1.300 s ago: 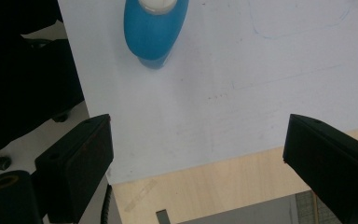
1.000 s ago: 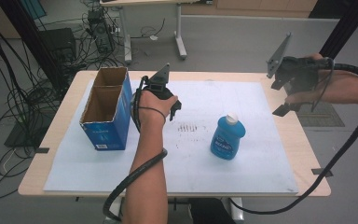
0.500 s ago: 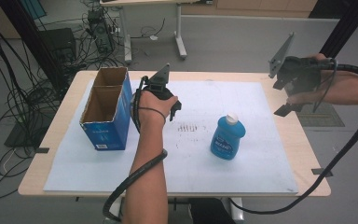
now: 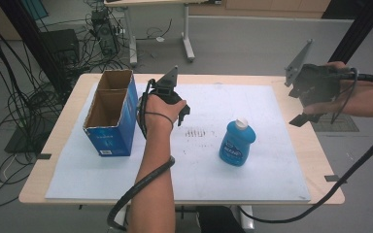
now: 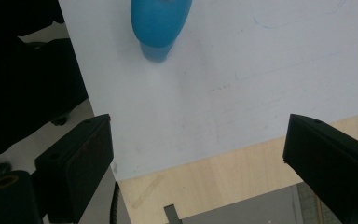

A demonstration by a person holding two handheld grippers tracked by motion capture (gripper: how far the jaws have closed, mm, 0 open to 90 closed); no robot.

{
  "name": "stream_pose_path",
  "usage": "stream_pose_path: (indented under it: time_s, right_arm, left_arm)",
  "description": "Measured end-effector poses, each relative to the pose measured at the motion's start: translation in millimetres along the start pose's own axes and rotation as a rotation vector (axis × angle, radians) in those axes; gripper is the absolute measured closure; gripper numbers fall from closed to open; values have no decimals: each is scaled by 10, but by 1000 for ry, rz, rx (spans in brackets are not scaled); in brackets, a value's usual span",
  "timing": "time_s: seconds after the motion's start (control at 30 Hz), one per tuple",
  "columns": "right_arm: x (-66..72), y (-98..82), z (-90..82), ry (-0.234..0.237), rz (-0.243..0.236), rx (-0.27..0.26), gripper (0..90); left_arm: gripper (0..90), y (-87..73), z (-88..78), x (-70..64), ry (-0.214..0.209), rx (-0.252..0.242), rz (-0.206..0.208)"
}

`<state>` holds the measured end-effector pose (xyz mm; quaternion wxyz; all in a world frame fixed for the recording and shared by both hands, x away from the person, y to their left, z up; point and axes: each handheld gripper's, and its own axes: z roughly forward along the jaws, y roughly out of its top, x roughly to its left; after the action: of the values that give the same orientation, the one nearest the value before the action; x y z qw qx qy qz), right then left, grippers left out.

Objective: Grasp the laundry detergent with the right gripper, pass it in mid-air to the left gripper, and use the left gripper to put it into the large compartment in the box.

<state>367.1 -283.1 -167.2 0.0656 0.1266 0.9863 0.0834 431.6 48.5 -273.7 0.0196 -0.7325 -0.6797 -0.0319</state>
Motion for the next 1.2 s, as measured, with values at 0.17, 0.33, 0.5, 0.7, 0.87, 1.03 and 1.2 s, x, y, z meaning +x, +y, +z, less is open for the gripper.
stream_pose_path:
  time_s: [0.17,0.33,0.5,0.7,0.87,1.03,1.2]
  right_arm:
    - [35,-58,10,6,11,-4,82]
    - [75,-124,19,0,26,-15,77]
    - [127,-208,74,5,54,-22,77]
    - [195,-318,157,11,108,-60,72]
    - [266,-395,249,25,134,-84,71]
    - [321,-447,365,29,163,-108,64]
    - [376,-486,494,24,187,-122,50]
  left_arm:
    - [69,-9,-8,-5,-1,-3,0]
    - [69,-19,-18,-15,-4,-5,2]
    - [69,-27,-20,-18,-5,-4,6]
    - [69,-38,-9,-27,-8,-5,8]
    - [69,-46,-3,-41,-5,-2,13]
    - [69,-49,-17,-59,-6,-7,18]
    - [69,-53,-15,-45,-5,-6,19]
